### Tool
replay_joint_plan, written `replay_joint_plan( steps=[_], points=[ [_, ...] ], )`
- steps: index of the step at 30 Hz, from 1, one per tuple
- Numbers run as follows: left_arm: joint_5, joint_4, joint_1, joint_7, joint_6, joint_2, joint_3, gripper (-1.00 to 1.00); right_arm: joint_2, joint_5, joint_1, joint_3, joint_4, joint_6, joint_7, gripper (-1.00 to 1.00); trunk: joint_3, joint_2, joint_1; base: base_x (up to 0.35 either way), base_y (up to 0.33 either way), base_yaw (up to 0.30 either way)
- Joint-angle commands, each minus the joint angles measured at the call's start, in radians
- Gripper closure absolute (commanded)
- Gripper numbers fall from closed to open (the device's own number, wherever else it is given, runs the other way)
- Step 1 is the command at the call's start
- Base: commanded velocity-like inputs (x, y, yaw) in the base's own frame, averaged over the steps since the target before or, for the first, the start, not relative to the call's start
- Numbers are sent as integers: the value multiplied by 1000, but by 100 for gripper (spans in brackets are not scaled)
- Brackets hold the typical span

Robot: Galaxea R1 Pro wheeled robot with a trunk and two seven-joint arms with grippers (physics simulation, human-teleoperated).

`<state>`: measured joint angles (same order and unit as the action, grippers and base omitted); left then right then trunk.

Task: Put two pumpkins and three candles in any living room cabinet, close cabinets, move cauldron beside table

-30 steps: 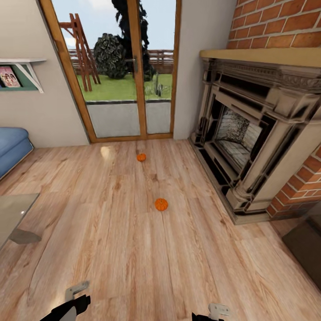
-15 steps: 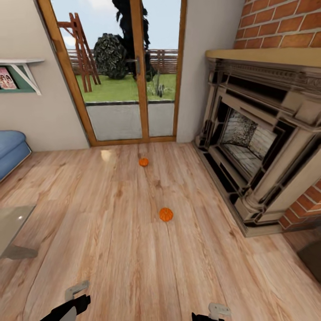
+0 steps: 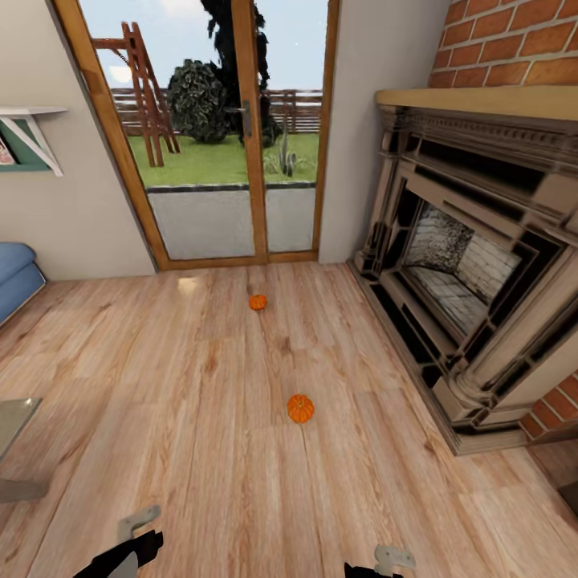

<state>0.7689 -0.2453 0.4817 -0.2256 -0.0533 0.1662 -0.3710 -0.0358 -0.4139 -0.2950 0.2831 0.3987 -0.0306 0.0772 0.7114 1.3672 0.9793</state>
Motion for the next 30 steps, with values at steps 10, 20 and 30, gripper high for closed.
replay_joint_plan(
  steps=[10, 20, 30],
  points=[
    [6, -3, 0, -8, -1, 1, -9, -100, -4, -13, -2, -2, 9, -1, 9, -100, 1, 0, 1, 350, 0, 0],
    [6, -3, 0, -8, 1, 1, -9, -100, -9, -93, -155, -55, 28, 61, 141, -100, 1, 0, 1, 326, 10, 0],
    [9, -4, 0, -2, -4, 2, -9, -100, -6, -114, -306, -66, 21, 114, 152, -100, 1, 0, 1, 256, 81, 0]
  ],
)
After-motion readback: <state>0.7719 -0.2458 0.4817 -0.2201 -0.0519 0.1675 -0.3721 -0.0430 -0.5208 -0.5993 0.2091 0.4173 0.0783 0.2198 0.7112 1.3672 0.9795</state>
